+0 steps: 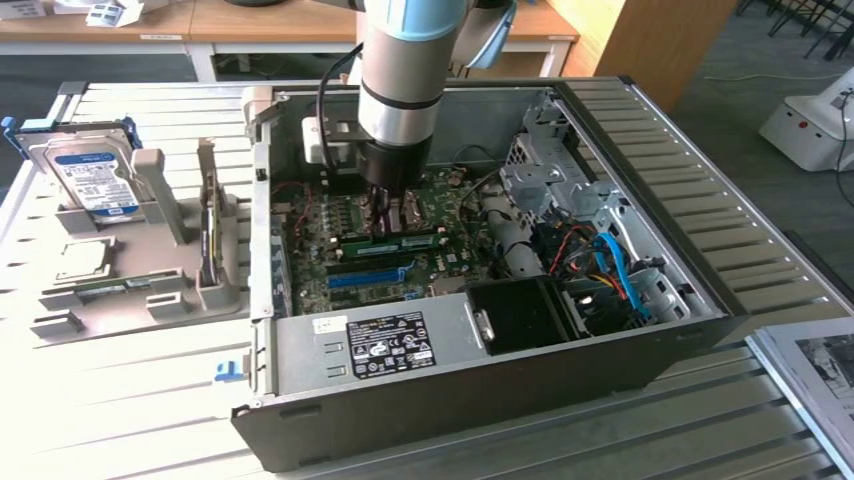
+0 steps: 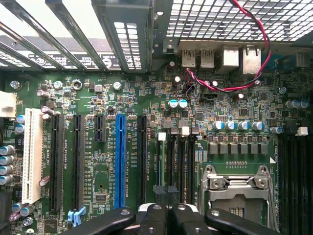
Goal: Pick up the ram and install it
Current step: 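Press down the ram until it locks into place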
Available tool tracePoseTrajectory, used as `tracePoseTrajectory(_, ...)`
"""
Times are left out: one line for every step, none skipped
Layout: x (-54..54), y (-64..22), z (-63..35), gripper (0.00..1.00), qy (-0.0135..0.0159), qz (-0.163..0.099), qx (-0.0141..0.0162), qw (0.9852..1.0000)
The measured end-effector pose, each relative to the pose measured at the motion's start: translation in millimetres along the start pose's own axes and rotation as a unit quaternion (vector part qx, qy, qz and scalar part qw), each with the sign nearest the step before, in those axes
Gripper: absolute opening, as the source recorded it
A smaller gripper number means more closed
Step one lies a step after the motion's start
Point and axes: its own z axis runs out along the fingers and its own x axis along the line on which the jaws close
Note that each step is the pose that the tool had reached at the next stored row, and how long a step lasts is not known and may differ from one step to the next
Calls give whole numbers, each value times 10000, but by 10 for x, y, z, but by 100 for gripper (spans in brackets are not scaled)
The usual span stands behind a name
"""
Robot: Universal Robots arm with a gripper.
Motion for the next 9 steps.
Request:
tracePoseTrajectory(-1, 0, -4, 10, -3, 0, 1, 10000)
tracePoseTrajectory(-2, -1, -12, 10, -7, -1, 5, 10000)
tracePoseTrajectory(-3, 0, -26, 10, -6, 0, 2, 10000)
tracePoseTrajectory(-2, 2, -47, 10, -1, 0, 0, 10000)
tracePoseTrajectory(-2, 4, -63, 10, -1, 0, -1, 10000)
tracePoseTrajectory(-3, 4, -76, 10, -1, 0, -1, 10000)
tracePoseTrajectory(-3, 5, -90, 10, 0, 0, -2, 10000)
tracePoseTrajectory(-4, 6, -103, 10, 0, 0, -2, 10000)
tracePoseTrajectory(-4, 6, -115, 10, 0, 0, -2, 10000)
